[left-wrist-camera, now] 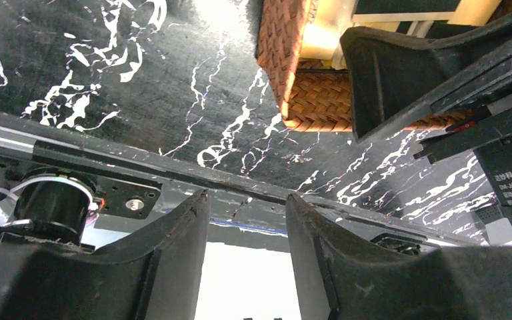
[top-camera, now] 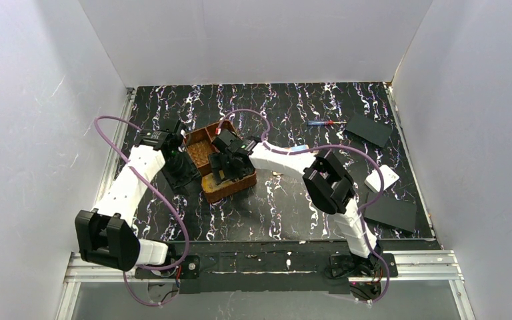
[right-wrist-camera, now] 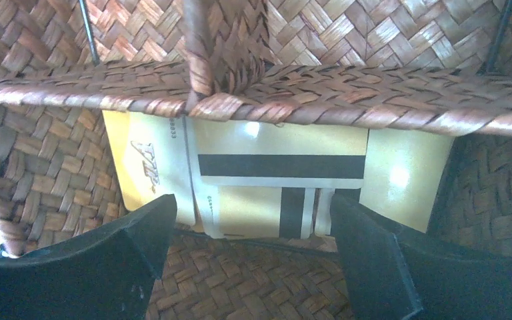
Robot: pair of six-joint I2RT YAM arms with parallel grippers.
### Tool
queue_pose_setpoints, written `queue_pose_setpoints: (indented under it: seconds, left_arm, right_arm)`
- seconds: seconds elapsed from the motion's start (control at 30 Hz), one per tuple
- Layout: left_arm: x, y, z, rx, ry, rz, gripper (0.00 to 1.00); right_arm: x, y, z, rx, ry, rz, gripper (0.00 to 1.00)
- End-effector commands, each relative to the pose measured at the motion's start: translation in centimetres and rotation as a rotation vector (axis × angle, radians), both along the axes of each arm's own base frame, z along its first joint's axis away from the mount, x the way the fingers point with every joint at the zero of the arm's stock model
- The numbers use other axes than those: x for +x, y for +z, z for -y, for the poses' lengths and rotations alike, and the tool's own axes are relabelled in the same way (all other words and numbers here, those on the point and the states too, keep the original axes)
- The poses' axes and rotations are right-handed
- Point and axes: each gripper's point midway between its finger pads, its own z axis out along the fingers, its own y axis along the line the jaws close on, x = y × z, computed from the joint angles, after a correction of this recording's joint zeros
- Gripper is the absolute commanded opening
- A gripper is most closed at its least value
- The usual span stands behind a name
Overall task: Put the credit cards into the card holder
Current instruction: Pick up the credit card from the storage box.
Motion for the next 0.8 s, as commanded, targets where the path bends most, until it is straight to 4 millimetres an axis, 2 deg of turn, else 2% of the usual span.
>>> queue_pose_setpoints:
  seconds: [0.0,0.07,0.13,0.23,0.37,0.6,0.77]
  left_arm:
    - [0.4,-0.4,0.8,-0.051,-0.058,0.005,0.44]
    - [0.7,-0.6,0.9,-0.061,-0.072,0.006,0.44]
    - [1.1,-0.7,0.9,-0.061,-0.082,0.01,0.44]
    - [1.3,-1.1,0.7,-0.06,-0.085,-0.001,0.44]
    - [1.3,-1.4,0.7,-0.077,-0.052,-0.044,0.41]
    - [1.4,-2.7,1.2,-0.101,-0.005,-0.113,0.39]
    - [0.9,-3.9,1.3,-0.096,0.017,-0.156,0.33]
  right_arm:
    - [1.5,5.2,-1.5,0.113,0.109,0.027,0.96]
    - [1.0,6.5,-2.3,0.171,0.144,-0.002,0.95]
    - [0.3,7.2,-3.3,0.234,0.181,-0.029,0.85]
    - [-0.8,7.0,-4.8,0.341,0.194,-0.085,0.75]
    - [-1.4,6.2,-5.8,0.419,0.18,-0.135,0.55]
    - [-0.2,4.8,-5.0,0.428,0.158,-0.139,0.56]
    - [-0.2,3.3,-4.4,0.416,0.15,-0.163,0.53]
